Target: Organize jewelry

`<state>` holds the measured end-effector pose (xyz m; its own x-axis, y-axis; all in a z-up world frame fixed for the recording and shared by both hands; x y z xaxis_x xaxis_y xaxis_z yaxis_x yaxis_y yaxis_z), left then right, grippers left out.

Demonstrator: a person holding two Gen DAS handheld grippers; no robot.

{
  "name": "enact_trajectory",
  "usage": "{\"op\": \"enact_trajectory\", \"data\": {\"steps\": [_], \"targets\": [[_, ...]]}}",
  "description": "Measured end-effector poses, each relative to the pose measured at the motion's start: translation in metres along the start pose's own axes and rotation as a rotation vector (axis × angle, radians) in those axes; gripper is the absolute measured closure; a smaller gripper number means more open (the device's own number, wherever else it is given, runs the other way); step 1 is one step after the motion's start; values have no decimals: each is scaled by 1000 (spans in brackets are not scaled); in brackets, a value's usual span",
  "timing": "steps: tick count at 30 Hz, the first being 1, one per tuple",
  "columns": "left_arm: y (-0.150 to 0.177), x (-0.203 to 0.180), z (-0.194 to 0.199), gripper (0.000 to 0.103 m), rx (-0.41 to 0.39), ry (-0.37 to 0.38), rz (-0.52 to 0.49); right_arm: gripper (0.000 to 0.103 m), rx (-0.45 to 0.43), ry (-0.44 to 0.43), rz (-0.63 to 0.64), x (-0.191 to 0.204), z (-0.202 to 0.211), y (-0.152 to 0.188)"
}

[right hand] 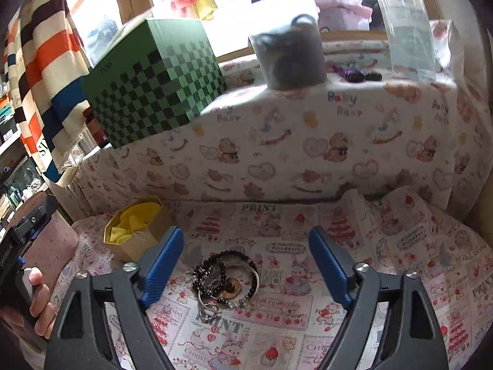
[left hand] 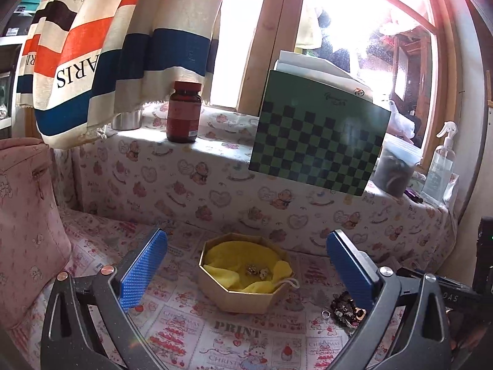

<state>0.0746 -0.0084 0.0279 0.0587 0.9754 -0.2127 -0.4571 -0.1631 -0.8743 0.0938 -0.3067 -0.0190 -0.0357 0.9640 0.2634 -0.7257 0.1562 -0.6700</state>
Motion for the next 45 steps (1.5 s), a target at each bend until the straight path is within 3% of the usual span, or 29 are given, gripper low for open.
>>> {"op": "enact_trajectory", "data": {"steps": [2,5,7,15,17,20,25,29,31,33,38,42,45], "targets": [[-1,2,0,1,2,-1,7,48,77,0,-12,-4,-15,6],[-1,2,0,1,-3,-9,3,51,167,7,-41,-8,-38,16],[-1,2,1,1,-7,-12,0,64,199,12,-26,-6,-48,20],[-7,4,11,1,-40,-2,8,95,182,59,40,6,-62,28],[-6,5,10,1,-32,4,15,96,150,85,53,9,-58,27],[-6,5,11,1,-37,2,10,96,34,131,88,12,-38,21],[-7,0,18,1,-71,-18,-17,97,-167,211,221,33,-6,19],[-6,-3,19,1,-79,-27,-33,97,-298,344,341,51,9,20],[-6,-4,20,1,-81,-27,-37,97,-347,352,402,58,17,22],[-6,-4,21,1,-81,-24,-40,97,-376,297,393,61,26,19],[-6,-7,19,1,-61,9,-48,97,-424,57,300,58,63,13],[3,-19,0,5,104,212,-49,97,-386,-148,209,56,77,7],[18,-36,-15,25,264,397,-39,97,-362,-200,221,64,78,11]]}}
Point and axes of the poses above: each gripper's, at about its wrist camera, not at the fingertips, and z roughly against the way its jaws point, x to its left, y to its underside, the point moved 3 cm from there along -z, roughly the way its jaws point, and after that the axes turned 4 degrees about x, right-handed, at the moved point
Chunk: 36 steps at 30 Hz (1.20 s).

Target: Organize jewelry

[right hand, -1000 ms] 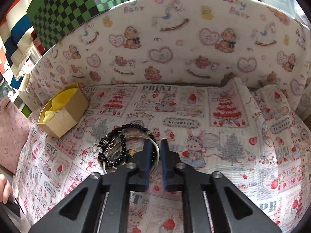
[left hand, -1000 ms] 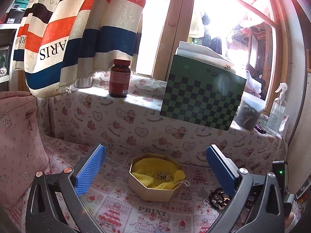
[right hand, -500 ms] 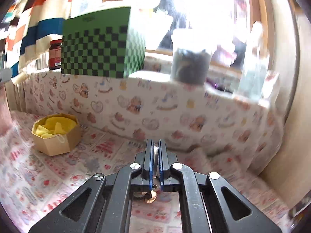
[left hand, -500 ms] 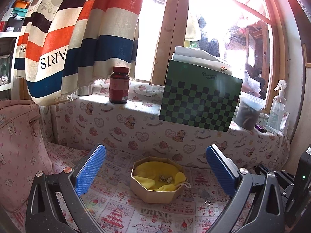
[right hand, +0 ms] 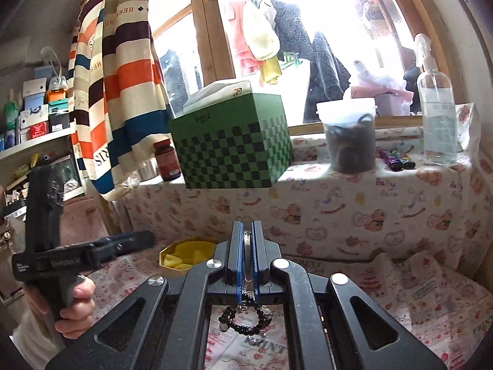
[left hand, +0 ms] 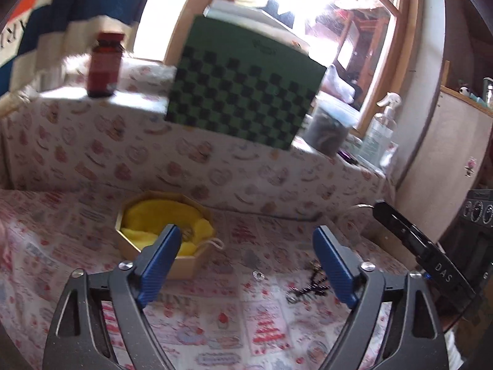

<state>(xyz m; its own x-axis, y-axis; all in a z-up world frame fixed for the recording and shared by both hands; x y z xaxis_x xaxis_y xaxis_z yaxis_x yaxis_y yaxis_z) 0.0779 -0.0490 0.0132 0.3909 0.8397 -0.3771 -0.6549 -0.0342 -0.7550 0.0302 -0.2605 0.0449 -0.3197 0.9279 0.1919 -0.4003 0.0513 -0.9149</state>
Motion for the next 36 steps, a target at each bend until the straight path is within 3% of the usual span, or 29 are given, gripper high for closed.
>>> {"op": "enact_trajectory", "data": {"steps": [3,8,12,13,14,16,17,21,25,29,32,34,36], "targets": [[11,-13,-18,42,96,88,-14,97,36,-47,15,11,-6,7],[23,-24,-37,61,181,123,-35,97,94,-140,0,23,-16,17],[24,-21,-44,62,226,192,-3,97,126,-209,-29,28,-20,21],[25,-20,-45,67,236,201,5,97,131,-223,-37,29,-20,22],[25,-20,-47,72,245,204,13,97,133,-227,-39,30,-20,22],[26,-19,-51,99,261,205,21,97,131,-201,-21,31,-20,23],[26,-18,-51,100,259,206,28,97,132,-185,-17,30,-21,23],[24,-16,-42,100,195,118,-6,95,129,-113,-6,25,-25,24],[21,-19,-29,100,86,-38,-83,94,150,-77,-7,20,-28,24],[19,-26,-19,100,-19,-232,-219,78,160,-31,-63,6,-28,21],[18,-32,-11,100,-105,-355,-311,75,168,41,-103,-10,-28,18],[21,-40,-5,100,-166,-417,-406,73,175,73,-131,-21,-29,16],[25,-50,0,100,-207,-434,-490,73,182,87,-148,-29,-30,15]]}}
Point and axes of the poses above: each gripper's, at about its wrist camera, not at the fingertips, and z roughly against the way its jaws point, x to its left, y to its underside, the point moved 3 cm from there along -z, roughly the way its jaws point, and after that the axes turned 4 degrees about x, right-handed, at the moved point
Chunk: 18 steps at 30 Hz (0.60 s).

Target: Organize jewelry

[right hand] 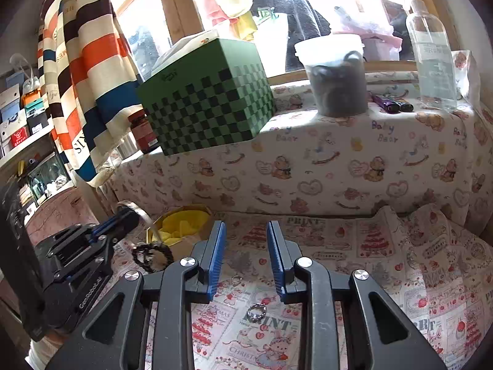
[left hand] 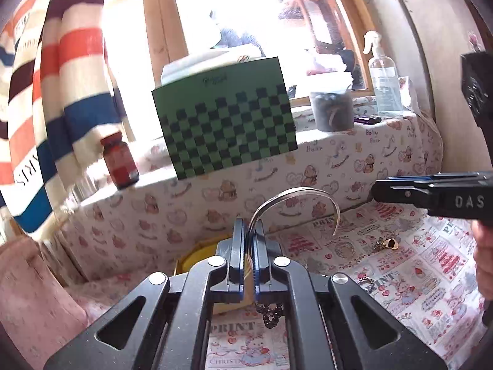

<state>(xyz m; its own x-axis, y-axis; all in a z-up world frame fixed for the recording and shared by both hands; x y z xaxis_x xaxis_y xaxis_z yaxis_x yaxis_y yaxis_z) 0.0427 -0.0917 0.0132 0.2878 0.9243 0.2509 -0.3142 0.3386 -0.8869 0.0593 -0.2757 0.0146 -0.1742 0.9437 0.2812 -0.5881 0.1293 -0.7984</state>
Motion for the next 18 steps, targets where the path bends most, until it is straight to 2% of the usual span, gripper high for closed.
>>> {"op": "enact_trajectory", "data": {"steps": [2,4,8,10,16,18], "targets": [[-1,-7,4,100,-16,30,-50,72,2,18,-8,-4,0,-1],[-1,-16,3,100,9,30,-102,72,8,35,-2,-6,-1,-1],[11,-29,-26,100,150,-32,-204,63,21,74,3,-10,-4,-1],[14,-29,-31,100,161,-55,-198,63,28,85,-1,-12,-6,-1],[5,-18,-18,100,130,-11,-109,63,53,131,-41,-25,-10,-2],[2,-8,-18,100,136,7,-46,63,77,143,-74,-33,-12,-2]]}}
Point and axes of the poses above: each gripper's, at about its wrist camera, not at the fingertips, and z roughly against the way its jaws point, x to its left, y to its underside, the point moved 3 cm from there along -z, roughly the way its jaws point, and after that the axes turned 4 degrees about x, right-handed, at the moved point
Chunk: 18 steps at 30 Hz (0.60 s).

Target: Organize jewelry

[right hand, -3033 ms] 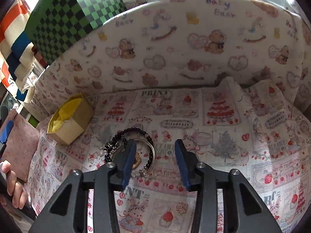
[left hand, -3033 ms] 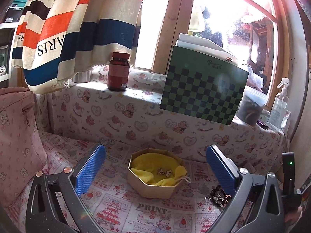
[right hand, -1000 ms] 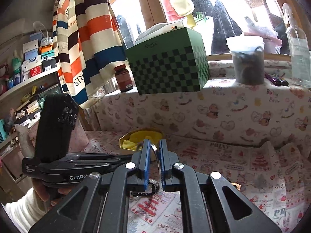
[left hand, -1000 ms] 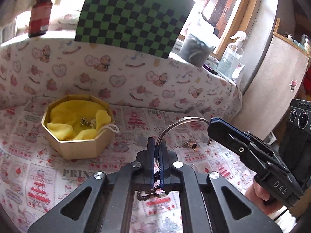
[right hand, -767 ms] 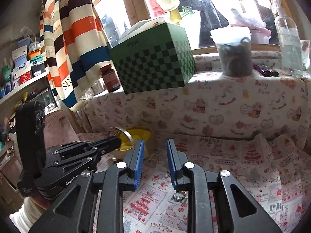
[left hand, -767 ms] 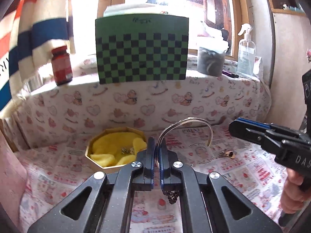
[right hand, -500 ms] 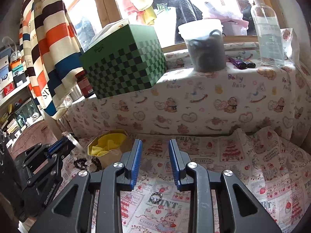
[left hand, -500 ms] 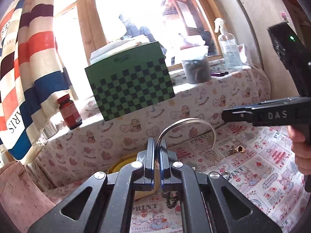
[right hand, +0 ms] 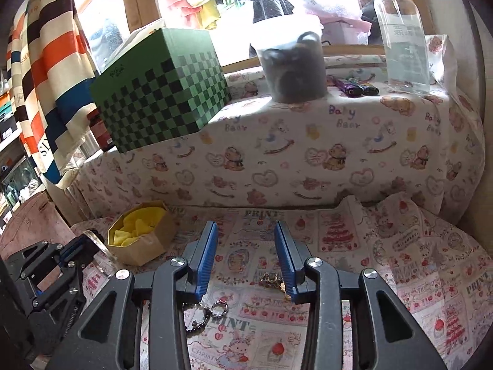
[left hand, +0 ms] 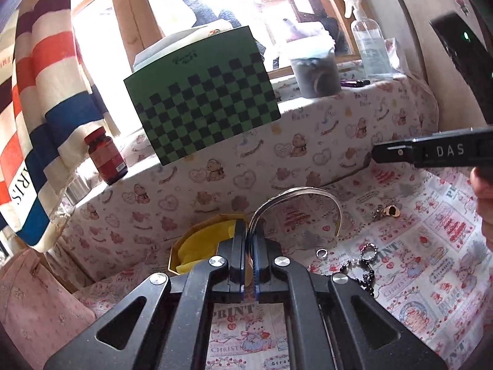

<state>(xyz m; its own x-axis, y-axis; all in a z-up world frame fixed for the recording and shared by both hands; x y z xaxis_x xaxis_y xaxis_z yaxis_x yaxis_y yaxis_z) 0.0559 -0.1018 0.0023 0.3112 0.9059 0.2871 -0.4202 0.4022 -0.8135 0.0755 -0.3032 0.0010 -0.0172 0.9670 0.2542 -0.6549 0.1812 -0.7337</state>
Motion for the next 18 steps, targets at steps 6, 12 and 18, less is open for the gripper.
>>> {"op": "enact_trajectory", "data": {"steps": [6,12,18], "targets": [[-4,51,10,100,-58,25,281,63,160,127,-11,-14,-19,4],[-4,76,27,100,-145,-71,378,71,268,136,30,-11,-42,19],[1,82,16,100,-107,-78,417,81,221,50,36,-7,-56,22]]}}
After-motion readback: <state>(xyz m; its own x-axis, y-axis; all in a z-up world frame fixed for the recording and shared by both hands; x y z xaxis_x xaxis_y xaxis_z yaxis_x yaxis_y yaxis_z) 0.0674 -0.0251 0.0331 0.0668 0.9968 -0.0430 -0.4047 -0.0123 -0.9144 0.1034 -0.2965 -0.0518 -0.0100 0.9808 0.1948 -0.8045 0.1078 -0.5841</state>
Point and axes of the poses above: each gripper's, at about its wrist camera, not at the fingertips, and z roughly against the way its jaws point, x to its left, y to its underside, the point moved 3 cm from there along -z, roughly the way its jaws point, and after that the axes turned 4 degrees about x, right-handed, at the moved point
